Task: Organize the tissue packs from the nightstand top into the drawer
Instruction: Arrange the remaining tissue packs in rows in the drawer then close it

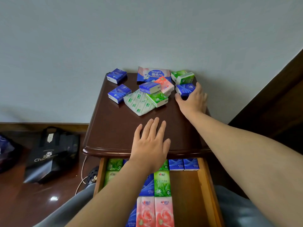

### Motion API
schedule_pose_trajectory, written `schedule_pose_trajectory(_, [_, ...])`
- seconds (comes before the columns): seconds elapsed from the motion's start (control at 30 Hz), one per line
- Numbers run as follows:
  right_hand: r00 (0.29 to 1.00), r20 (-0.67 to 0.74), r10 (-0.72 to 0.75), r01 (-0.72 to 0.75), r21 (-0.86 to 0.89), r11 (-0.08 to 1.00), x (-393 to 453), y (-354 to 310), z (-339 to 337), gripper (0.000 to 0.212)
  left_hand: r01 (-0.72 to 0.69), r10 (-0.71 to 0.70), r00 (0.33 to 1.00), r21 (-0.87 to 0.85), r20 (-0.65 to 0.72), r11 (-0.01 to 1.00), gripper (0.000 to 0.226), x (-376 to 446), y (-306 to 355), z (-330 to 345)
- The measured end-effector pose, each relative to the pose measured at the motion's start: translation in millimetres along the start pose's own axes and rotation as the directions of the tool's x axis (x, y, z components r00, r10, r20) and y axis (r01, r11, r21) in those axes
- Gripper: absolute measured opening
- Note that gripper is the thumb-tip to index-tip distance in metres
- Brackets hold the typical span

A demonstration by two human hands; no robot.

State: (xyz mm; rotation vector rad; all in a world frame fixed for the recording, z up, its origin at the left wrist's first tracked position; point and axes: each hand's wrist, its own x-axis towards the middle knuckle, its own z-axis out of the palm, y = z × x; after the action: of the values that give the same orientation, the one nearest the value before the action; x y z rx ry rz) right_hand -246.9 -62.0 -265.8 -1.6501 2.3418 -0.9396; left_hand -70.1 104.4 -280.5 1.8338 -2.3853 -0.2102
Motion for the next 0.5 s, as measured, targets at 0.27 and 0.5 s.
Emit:
schedule_pose_trajectory(0.27, [0.982, 0.019, -0.186, 0.186, -0.013, 0.982, -62.5, 14.3, -32.2, 0.079, 0.012, -0.012, 1.0, -0.032, 0.008, 0.999, 0.073, -0.6, 0.8, -5.2])
schedule_pose_trajectory(0.5, [0.929, 0.034, -0.368, 0.366, -0.223, 0.904, -115.8, 31.6, -47.5, 0.072, 0.129, -0.258, 0.93, -0.425, -0.262, 0.896, 0.046, -9.1, 12.2, -19.2])
